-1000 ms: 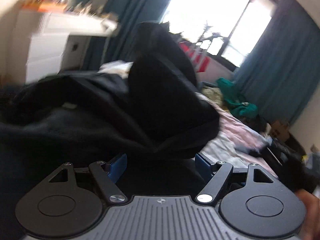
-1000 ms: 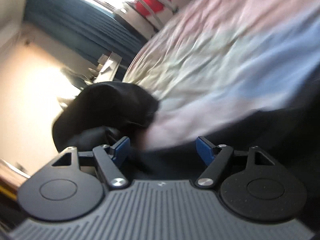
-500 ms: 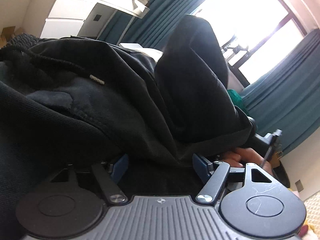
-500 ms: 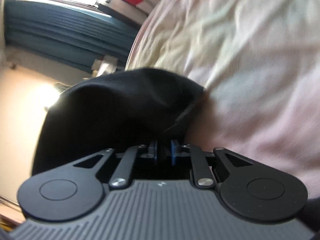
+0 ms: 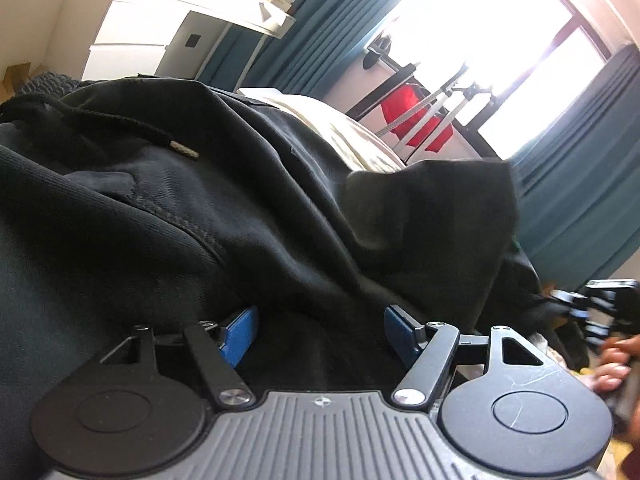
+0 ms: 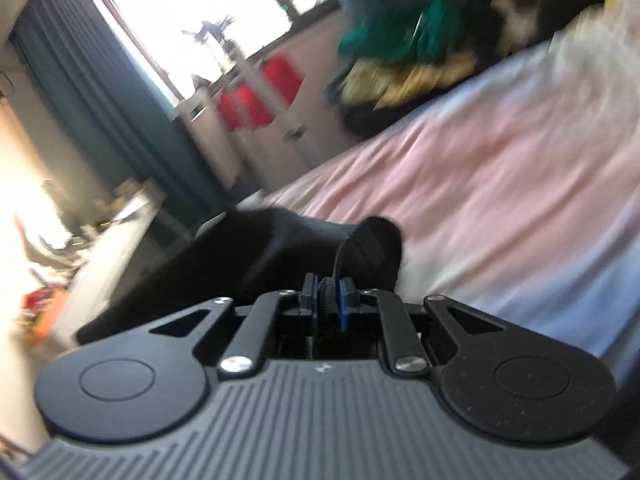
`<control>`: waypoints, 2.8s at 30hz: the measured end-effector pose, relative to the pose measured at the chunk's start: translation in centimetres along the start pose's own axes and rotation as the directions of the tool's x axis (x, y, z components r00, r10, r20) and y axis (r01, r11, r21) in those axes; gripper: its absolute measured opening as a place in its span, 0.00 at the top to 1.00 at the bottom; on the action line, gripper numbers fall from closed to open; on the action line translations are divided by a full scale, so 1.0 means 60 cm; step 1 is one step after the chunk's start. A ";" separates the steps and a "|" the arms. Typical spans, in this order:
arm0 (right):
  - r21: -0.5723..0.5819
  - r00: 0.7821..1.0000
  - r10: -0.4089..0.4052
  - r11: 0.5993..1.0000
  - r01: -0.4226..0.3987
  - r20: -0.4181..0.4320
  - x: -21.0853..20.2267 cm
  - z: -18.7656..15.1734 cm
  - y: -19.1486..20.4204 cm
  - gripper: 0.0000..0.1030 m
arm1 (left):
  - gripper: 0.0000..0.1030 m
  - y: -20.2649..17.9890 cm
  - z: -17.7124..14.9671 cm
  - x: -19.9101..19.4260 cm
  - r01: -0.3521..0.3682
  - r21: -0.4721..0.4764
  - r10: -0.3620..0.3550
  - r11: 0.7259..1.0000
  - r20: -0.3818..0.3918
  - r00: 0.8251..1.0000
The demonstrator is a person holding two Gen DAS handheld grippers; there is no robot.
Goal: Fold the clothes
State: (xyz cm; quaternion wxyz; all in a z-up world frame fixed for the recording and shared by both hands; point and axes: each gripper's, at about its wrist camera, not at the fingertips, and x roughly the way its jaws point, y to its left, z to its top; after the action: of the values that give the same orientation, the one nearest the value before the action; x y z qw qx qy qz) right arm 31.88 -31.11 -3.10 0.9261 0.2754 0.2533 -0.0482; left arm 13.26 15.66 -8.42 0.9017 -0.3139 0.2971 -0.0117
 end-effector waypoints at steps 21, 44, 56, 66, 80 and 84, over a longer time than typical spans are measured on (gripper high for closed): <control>0.310 0.989 0.036 0.951 0.011 -0.147 -0.047 -0.045 -0.207 0.92 | 0.29 -0.045 -0.034 0.007 -0.082 0.153 0.078 0.985 0.033 0.996; 0.279 0.950 -0.313 0.912 0.302 -0.005 0.063 0.104 -0.154 0.93 | 0.28 -0.047 -0.036 0.002 -0.012 0.064 0.008 0.998 0.066 0.998; 0.389 0.984 -0.178 0.906 0.166 -0.005 -0.004 -0.033 -0.393 0.92 | 0.28 -0.065 -0.047 0.007 -0.010 0.136 0.003 0.991 0.052 0.999; 0.646 0.999 0.003 0.763 -0.023 0.033 -0.021 -0.082 -0.472 0.86 | 0.28 -0.076 -0.062 0.006 -0.057 0.195 0.046 0.979 0.060 0.997; 0.559 0.989 -0.027 0.827 -0.058 0.144 -0.005 -0.029 -0.442 0.93 | 0.29 -0.108 -0.089 0.003 -0.133 0.310 0.104 0.941 0.109 0.989; 0.432 0.959 0.028 0.889 -0.153 0.282 -0.041 0.007 -0.403 0.93 | 0.29 -0.117 -0.097 -0.004 -0.134 0.331 0.098 0.934 0.124 0.987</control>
State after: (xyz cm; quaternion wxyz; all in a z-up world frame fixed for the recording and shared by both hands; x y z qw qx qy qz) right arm 24.37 -51.84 -13.32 0.8641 0.4844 0.0946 -0.0983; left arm 11.04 6.83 -7.90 0.9556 -0.1365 0.2609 0.0075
